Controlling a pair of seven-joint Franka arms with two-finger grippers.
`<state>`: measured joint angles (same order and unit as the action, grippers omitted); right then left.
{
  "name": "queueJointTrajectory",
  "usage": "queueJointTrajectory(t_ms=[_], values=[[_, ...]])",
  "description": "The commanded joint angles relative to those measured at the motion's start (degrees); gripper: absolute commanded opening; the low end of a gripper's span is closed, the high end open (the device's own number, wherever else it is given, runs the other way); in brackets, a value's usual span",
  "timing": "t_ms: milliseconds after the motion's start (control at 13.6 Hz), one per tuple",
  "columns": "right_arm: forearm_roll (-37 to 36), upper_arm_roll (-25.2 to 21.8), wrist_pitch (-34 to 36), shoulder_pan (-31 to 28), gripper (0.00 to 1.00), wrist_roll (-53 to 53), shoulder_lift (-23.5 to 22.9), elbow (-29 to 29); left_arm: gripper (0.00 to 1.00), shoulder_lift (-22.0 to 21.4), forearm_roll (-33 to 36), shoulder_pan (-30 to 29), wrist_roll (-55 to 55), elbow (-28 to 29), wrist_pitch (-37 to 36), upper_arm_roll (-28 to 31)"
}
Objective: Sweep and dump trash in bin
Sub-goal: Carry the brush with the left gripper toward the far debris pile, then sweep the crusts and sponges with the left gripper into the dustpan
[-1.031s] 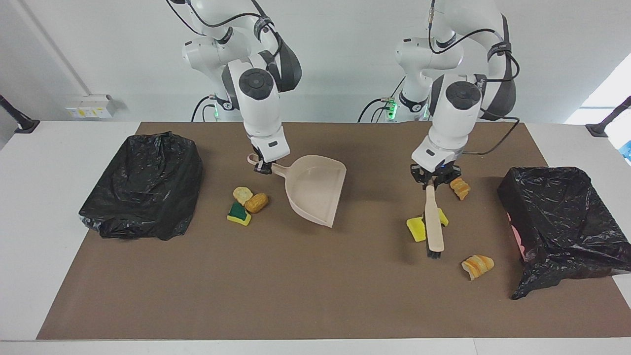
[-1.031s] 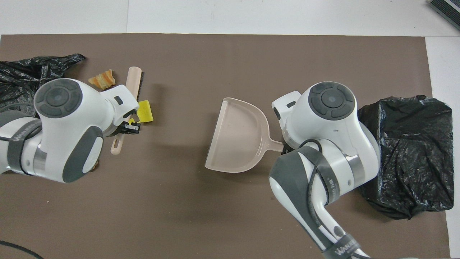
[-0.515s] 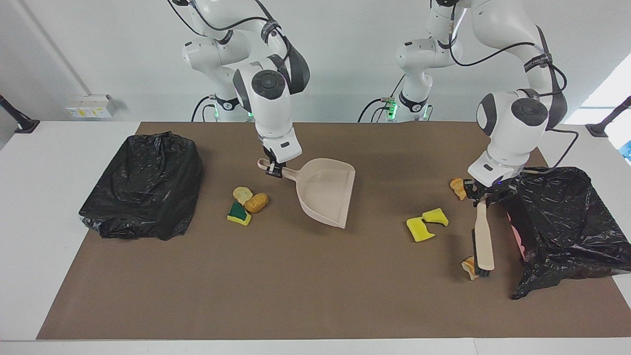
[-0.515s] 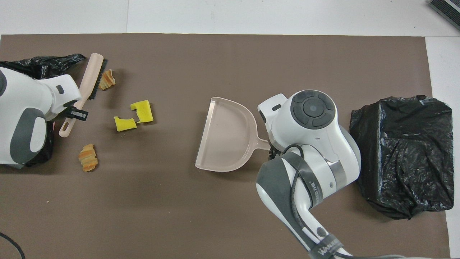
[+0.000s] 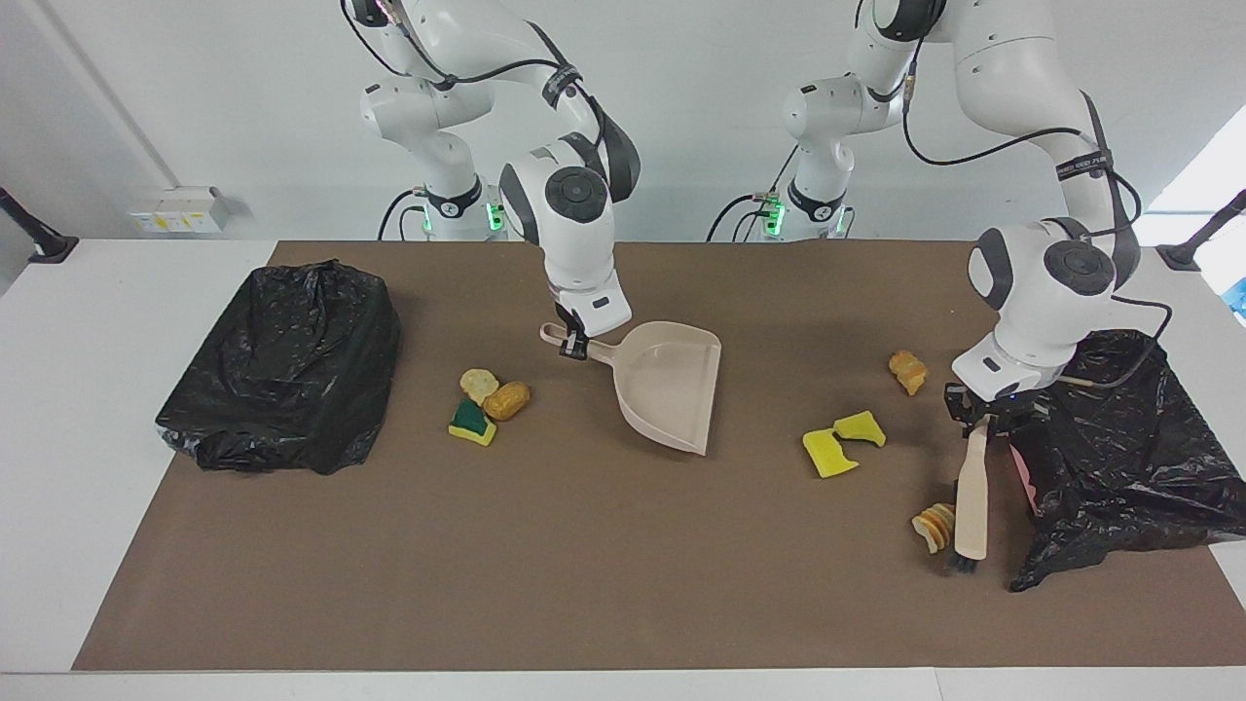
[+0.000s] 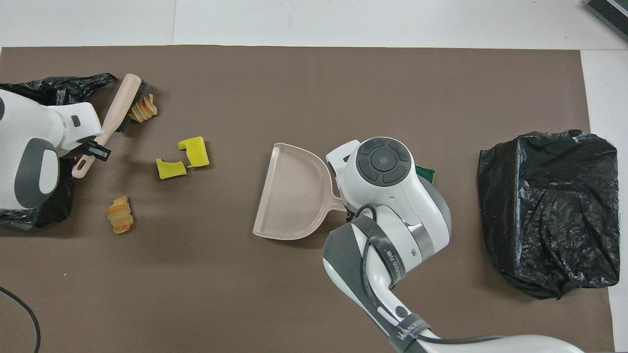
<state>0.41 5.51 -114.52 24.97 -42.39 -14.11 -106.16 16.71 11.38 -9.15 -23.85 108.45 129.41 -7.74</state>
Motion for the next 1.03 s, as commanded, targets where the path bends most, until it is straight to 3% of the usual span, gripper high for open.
queueJointTrajectory(t_ms=[0,589,957], values=[[-1.0,0.1,-1.4,0.5,0.0,2.0,-0.5,0.1,0.0,-2.7,1.1,1.7,-1.5,2.9,-5.9,-0.5],[-1.3,0.1,-2.4,1.4,0.0,2.9,-1.8,0.0,0.0,-8.7,-4.3,16.7,-0.8,7.1,-25.3,-0.5],[-2.1,0.0,-2.3,1.4,0.0,2.8,-1.5,-0.8,0.0,-17.8,-9.2,16.2,6.0,6.7,-27.5,0.1]])
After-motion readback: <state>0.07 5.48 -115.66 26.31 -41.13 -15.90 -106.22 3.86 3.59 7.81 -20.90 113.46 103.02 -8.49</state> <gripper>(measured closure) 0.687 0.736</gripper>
